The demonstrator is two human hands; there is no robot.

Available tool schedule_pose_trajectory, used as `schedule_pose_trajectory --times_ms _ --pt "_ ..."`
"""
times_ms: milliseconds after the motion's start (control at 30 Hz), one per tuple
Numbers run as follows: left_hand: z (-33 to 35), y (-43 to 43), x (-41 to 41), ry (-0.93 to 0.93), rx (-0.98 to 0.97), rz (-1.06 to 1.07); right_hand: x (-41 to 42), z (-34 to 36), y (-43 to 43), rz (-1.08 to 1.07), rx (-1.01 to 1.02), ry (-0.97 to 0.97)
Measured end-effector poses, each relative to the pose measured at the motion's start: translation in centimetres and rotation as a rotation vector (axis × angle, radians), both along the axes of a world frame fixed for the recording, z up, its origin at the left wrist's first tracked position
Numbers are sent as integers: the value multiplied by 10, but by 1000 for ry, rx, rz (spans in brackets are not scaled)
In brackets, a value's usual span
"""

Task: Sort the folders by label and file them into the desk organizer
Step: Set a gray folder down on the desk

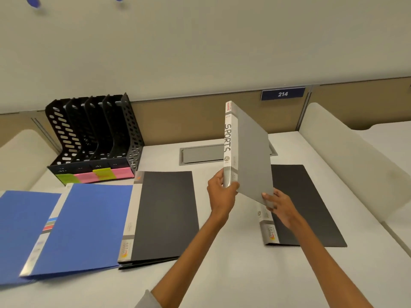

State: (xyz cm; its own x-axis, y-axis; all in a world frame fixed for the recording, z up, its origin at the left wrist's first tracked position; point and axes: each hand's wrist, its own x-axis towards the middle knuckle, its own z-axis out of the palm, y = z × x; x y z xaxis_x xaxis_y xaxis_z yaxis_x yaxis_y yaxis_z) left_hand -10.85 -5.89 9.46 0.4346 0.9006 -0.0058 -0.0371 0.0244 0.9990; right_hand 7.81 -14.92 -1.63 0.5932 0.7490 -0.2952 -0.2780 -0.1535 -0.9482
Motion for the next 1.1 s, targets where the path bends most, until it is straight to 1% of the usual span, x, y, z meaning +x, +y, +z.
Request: schedule_pose_trajectory --times_ms 100,233,433,567,733,833,900,1000,1033,1100 --pt "-21 16 -28 -5 -68 53 -10 -8 10 18 -32 -23" --pt "-52 27 -64 42 -119 112 -31 -16 24 64 -104 -62" --pt "-88 36 -106 97 -230 134 -56 -32 34 68 -198 -187" --pt "-108 36 -130 217 -265 140 -71 -40 31 66 -239 -264" --pt "-126 31 -150 390 -134 194 -94 -52 27 25 -237 -283" --pt "-127 33 -155 574 -8 197 -107 -53 23 7 -241 -299" --pt "-127 34 -158 704 79 207 -114 -54 22 0 -269 -357" --pt "-133 33 -164 844 230 230 -118 -53 23 24 -344 -462" --pt "-134 35 -166 879 254 227 -118 -52 23 34 -369 -504" --pt "-135 38 -169 889 232 210 -117 -51 23 32 -408 -599"
